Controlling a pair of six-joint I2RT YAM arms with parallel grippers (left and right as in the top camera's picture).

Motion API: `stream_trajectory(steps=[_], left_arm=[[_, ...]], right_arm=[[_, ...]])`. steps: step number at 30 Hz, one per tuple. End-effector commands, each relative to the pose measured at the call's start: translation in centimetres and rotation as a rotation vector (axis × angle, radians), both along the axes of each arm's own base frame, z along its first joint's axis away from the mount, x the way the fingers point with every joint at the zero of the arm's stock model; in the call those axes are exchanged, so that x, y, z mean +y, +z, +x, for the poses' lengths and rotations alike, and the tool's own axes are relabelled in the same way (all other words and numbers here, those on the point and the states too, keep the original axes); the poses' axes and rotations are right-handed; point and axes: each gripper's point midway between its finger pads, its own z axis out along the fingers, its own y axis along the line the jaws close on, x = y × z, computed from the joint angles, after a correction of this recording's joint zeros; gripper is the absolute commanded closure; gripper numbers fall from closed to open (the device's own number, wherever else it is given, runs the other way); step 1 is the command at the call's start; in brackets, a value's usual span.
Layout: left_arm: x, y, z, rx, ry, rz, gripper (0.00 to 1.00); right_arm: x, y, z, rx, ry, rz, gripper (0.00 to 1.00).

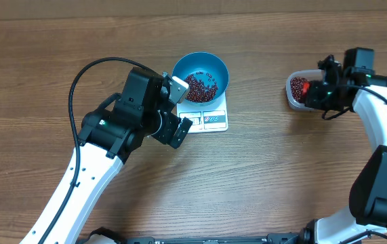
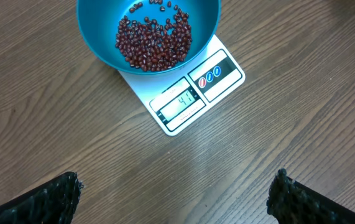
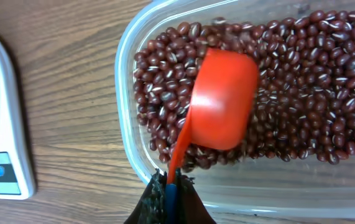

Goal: Scoop item into bowl and weigh 150g on scale
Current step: 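Dip the red scoop into the tub beans with the right gripper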

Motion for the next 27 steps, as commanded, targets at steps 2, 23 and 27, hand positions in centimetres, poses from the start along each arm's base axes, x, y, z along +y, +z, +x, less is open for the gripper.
stream_trajectory(steps=[2,23,27], left_arm=[[0.2,-0.1,-0.1,-0.009,-0.01,0.014,0.01],[0.2,-0.1,-0.1,-0.009,-0.01,0.014,0.0],[0.2,-0.1,-0.1,-0.009,-0.01,0.014,0.0]], right_arm=[[1.3,0.9,0.0,-0.045,0.053,0.136,0.96],[0.2,-0.7,0.0,0.004,-0.029,0.17,0.96],[-0.6,-0.2,0.0,-0.009,-0.064,0.233,0.96]])
